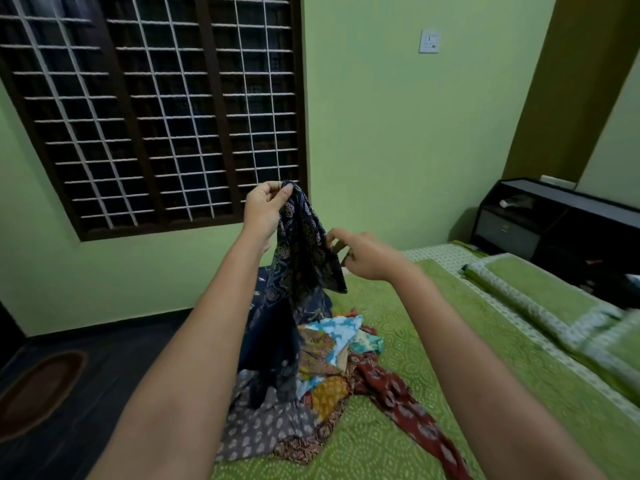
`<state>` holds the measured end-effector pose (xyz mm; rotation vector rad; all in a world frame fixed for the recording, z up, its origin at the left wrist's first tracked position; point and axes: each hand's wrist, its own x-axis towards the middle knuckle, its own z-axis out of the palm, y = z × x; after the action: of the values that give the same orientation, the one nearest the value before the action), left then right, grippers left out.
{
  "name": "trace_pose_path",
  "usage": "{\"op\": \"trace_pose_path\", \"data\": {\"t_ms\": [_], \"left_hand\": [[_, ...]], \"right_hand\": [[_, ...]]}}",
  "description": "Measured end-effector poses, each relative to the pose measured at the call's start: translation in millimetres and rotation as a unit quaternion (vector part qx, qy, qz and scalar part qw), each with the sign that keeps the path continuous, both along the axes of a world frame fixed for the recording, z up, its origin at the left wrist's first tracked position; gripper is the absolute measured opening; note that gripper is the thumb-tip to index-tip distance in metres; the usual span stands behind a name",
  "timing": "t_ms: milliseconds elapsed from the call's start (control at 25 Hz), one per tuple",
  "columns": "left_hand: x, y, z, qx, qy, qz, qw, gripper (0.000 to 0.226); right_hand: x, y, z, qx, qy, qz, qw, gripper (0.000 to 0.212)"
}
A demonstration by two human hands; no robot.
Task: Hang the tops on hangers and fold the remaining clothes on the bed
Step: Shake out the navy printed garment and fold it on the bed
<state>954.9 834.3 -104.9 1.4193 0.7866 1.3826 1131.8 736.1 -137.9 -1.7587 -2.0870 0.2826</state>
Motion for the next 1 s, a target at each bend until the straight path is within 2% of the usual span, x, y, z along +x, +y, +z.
{"op": "trace_pose_path", "data": {"t_ms": [120,160,280,360,440,480,600,640,680,760,800,920,1000], "left_hand": [[14,-10,-4,-0.004,-0.015,-0.006,1.0,0.008],[17,-13,-4,0.002,-0.012,-0.002,1.0,0.008],[28,-9,-14,0.021,0.033,0.032,0.999,0.003],[35,-8,-33,0.045,0.141,0.025,0.989,0.012],[45,-19,-56,0.097,0.272,0.002,0.957,0.016],[52,-29,-65,0.105,0.306,-0.008,0.946,0.018],[85,-63,-81,0.094,0.327,-0.011,0.94,0.017],[97,-76,-83,0.096,0.324,-0.03,0.941,0.012],[110,-90,-83,0.105,0.317,-0.073,0.94,0.007],[139,-124,-78,0.13,0.288,-0.171,0.933,0.019],[155,-144,-75,0.147,0.28,-0.214,0.924,0.024],[202,-198,-72,0.19,0.314,-0.257,0.894,0.024],[232,-226,-76,0.189,0.331,-0.248,0.891,0.02]], "right_hand": [[-8,-24,-24,0.028,-0.017,-0.027,0.999,0.037],[-12,-33,-31,0.023,-0.009,-0.032,0.999,0.039],[5,-51,-46,-0.107,-0.018,-0.119,0.987,0.054],[39,-62,-38,-0.117,-0.091,-0.234,0.961,0.05],[78,-82,-24,-0.045,-0.166,-0.338,0.925,0.044],[94,-94,-15,-0.034,-0.192,-0.357,0.914,0.042],[133,-131,12,-0.153,-0.203,-0.285,0.924,0.044],[145,-147,19,-0.161,-0.217,-0.284,0.92,0.044],[160,-163,24,-0.125,-0.254,-0.31,0.908,0.042],[198,-201,27,-0.028,-0.311,-0.377,0.872,0.034],[219,-222,26,-0.014,-0.313,-0.398,0.862,0.031],[268,-278,25,-0.064,-0.317,-0.397,0.859,0.035],[298,-316,24,-0.1,-0.309,-0.38,0.866,0.04]]}}
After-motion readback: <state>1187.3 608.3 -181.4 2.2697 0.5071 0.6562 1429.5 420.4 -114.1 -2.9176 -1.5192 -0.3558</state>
